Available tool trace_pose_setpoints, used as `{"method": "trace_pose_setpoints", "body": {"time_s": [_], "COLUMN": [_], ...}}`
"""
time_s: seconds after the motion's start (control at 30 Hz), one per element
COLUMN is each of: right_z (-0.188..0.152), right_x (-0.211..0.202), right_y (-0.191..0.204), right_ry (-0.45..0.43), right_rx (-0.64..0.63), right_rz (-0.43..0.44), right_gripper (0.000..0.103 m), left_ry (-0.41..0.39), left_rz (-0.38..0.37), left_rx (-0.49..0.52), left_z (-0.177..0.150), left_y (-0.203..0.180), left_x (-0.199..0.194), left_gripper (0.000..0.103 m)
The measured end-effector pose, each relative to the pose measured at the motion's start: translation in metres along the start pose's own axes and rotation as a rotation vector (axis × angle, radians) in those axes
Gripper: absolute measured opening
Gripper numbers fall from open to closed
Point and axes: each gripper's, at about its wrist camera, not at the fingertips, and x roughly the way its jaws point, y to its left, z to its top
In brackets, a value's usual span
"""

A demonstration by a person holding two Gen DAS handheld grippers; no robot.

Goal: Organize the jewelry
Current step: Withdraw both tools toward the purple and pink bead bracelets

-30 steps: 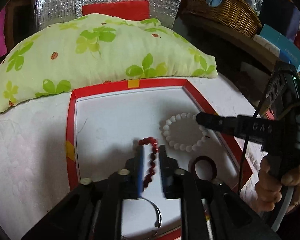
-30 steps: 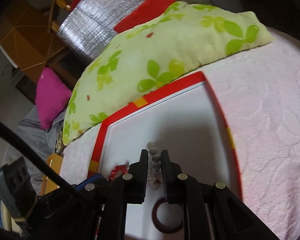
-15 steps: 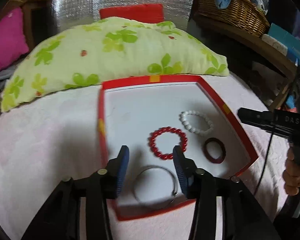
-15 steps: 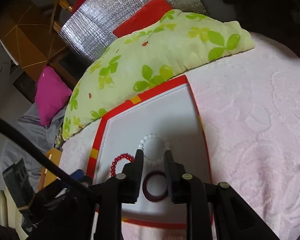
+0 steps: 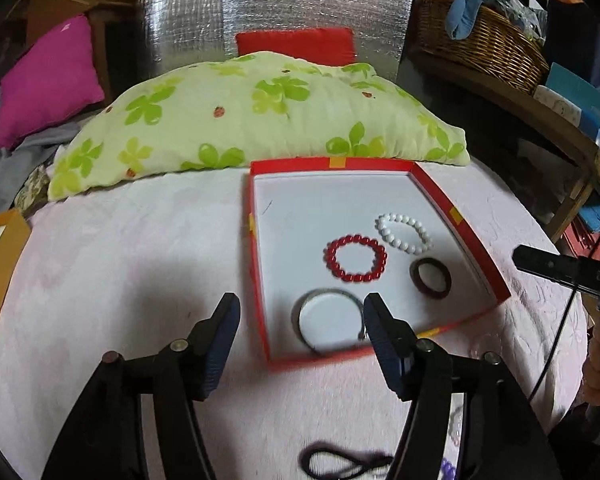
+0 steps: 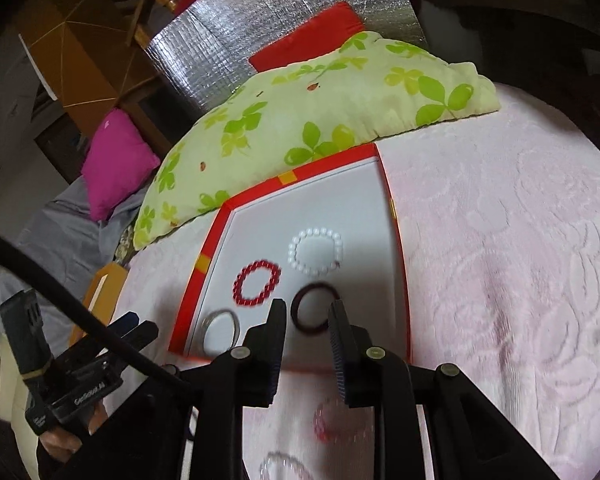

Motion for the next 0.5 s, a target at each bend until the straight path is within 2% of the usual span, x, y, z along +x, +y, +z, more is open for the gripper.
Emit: {"method": "trace_pose_setpoints", "body": {"time_s": [0.1,0.23,0.5], "right_z": [-0.014,-0.036,-0.071], "right_x": [-0.01,-0.021,-0.034], "right_y": [-0.001,-0.004,-0.011], "right_ry": [0.006,0.022,0.068], "right_rx": [0.003,0.003,-0.008], "right_rz": [0.01,0.009,0.001], "right_gripper": [0.025,0.051,0.052], "left_ry": [0.01,0.017,0.05], "left_rz": [-0.004,0.013,0.045], "left_rx": [-0.034,-0.034,0.035], "left_z": [-0.014,-0.032,-0.07], "left_y": [0.005,0.007,-0.002], "left_x": [-0.008,-0.018,-0.031], "left_gripper": [0.065,0.065,0.065]}}
